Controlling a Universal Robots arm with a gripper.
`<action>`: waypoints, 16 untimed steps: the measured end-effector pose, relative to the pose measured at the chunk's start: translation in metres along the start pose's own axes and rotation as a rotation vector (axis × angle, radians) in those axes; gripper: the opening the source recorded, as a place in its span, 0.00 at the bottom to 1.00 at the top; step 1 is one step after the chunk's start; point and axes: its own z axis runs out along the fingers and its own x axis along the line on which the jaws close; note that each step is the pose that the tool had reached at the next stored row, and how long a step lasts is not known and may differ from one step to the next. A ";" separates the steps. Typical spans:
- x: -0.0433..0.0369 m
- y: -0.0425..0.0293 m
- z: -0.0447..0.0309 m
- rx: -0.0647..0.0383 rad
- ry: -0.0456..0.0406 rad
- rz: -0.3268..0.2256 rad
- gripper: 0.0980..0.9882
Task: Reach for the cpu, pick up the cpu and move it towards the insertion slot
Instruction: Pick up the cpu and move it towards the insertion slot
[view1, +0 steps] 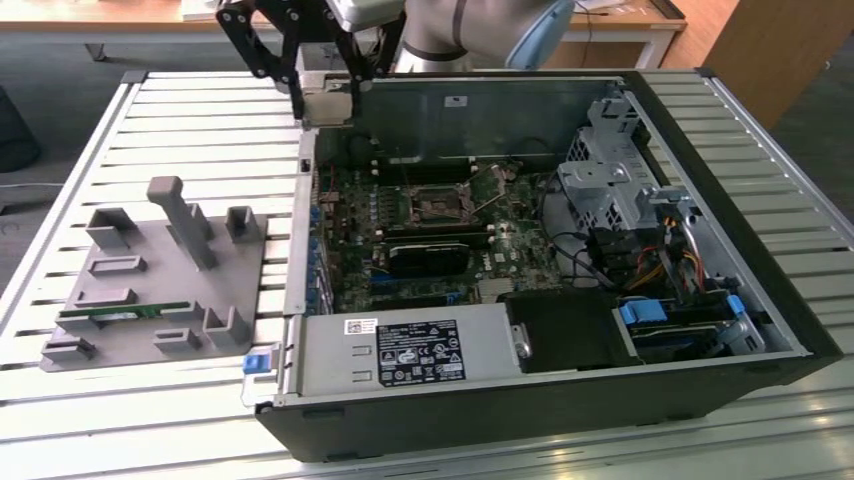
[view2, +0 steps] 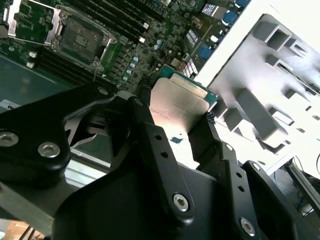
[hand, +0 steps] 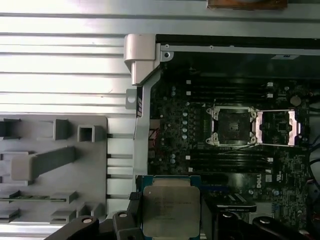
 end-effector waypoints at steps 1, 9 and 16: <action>-0.0010 0.0011 0.0000 0.000 0.0001 0.000 0.50; -0.0171 0.0066 0.0002 0.000 0.0000 0.000 0.50; -0.0308 0.0119 0.0004 0.000 0.0000 0.000 0.50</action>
